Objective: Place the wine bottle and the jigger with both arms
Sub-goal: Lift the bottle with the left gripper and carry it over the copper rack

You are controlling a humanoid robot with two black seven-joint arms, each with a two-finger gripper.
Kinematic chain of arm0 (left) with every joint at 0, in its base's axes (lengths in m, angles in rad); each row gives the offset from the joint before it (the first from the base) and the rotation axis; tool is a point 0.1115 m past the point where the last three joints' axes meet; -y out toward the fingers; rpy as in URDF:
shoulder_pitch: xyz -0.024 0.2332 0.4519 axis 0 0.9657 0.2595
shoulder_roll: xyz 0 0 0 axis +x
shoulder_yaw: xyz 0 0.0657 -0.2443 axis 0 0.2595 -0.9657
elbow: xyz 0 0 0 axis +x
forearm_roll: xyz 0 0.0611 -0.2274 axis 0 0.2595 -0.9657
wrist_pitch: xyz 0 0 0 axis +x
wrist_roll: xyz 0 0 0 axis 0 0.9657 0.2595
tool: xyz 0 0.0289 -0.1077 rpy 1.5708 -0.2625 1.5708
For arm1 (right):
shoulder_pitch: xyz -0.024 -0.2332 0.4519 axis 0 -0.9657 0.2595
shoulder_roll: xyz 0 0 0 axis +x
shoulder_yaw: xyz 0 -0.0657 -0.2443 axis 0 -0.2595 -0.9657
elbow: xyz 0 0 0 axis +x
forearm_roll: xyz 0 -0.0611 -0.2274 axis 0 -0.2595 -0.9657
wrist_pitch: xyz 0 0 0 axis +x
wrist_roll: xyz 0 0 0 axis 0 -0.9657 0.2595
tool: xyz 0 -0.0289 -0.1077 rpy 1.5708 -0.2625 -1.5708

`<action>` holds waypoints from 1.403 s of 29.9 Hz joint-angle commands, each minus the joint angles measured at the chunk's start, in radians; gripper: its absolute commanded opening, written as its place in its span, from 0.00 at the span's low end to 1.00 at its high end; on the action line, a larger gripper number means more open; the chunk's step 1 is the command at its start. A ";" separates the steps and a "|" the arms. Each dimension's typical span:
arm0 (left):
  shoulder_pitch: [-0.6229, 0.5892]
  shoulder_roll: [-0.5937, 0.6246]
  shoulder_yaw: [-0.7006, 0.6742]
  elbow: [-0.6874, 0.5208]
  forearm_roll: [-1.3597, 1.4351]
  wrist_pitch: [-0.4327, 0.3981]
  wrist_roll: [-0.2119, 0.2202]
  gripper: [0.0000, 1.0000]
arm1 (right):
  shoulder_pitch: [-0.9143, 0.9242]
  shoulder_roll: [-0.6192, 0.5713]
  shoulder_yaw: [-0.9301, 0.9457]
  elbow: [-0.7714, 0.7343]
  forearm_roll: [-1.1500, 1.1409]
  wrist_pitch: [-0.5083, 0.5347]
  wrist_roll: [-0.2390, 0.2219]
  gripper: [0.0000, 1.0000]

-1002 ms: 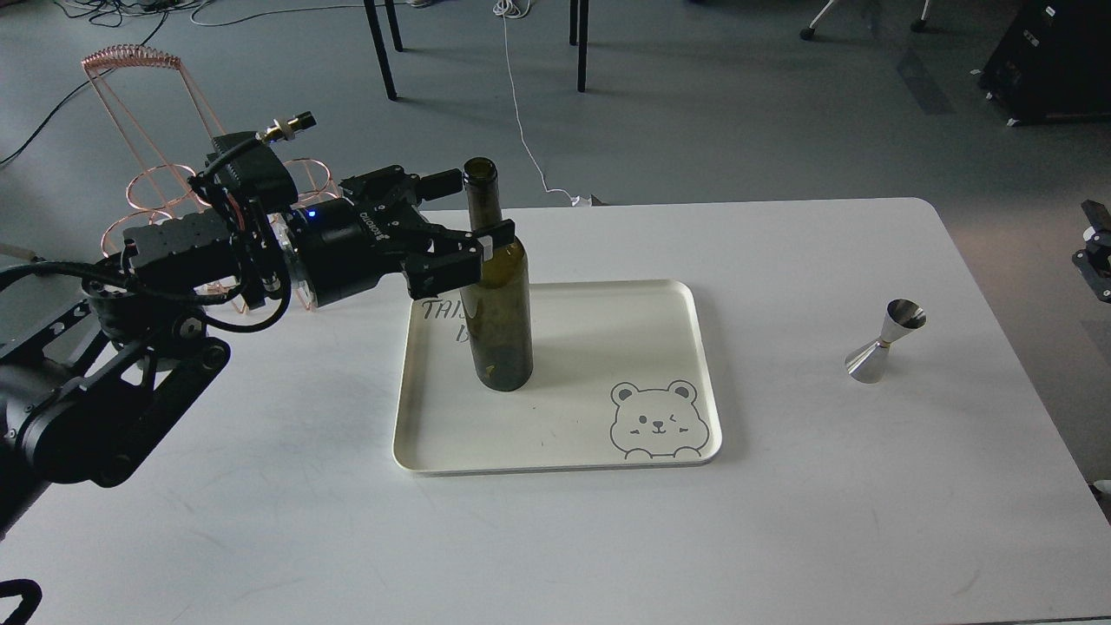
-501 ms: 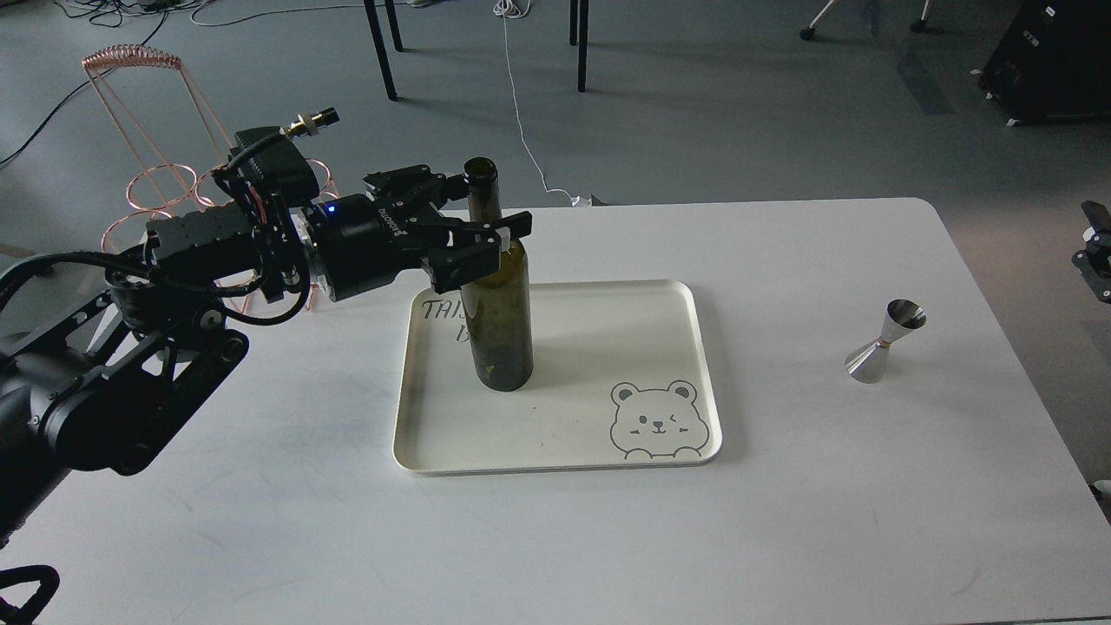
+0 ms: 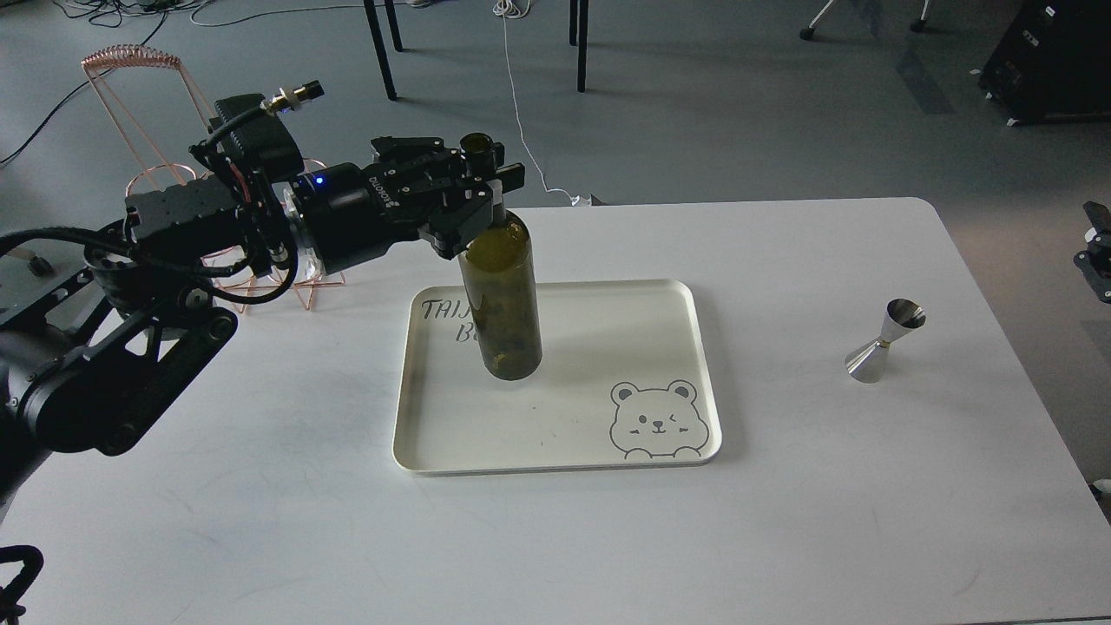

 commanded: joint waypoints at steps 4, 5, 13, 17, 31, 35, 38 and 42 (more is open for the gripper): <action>-0.212 0.168 0.001 0.024 -0.098 -0.011 0.000 0.06 | 0.000 0.000 0.000 -0.001 0.000 -0.008 0.000 0.98; -0.244 0.198 0.001 0.046 -0.128 -0.013 0.000 0.06 | 0.000 0.000 -0.001 -0.001 0.000 -0.006 0.000 0.98; -0.332 0.337 0.004 0.252 -0.181 -0.033 0.000 0.07 | -0.001 0.003 -0.006 -0.001 0.000 -0.008 0.000 0.98; -0.324 0.351 0.007 0.261 -0.187 -0.033 0.000 0.07 | 0.000 0.014 -0.006 -0.001 -0.001 -0.008 0.000 0.98; -0.318 0.331 0.061 0.406 -0.176 0.006 0.000 0.08 | -0.005 0.015 -0.009 -0.001 -0.001 -0.008 0.000 0.98; -0.318 0.305 0.063 0.436 -0.176 0.026 0.000 0.08 | -0.005 0.015 -0.009 0.000 0.000 -0.008 0.000 0.98; -0.317 0.295 0.063 0.444 -0.178 0.030 0.000 0.08 | -0.005 0.015 -0.008 0.000 -0.001 -0.008 0.000 0.98; -0.309 0.286 0.063 0.462 -0.178 0.032 0.000 0.08 | -0.005 0.015 -0.009 0.000 0.000 -0.008 0.000 0.98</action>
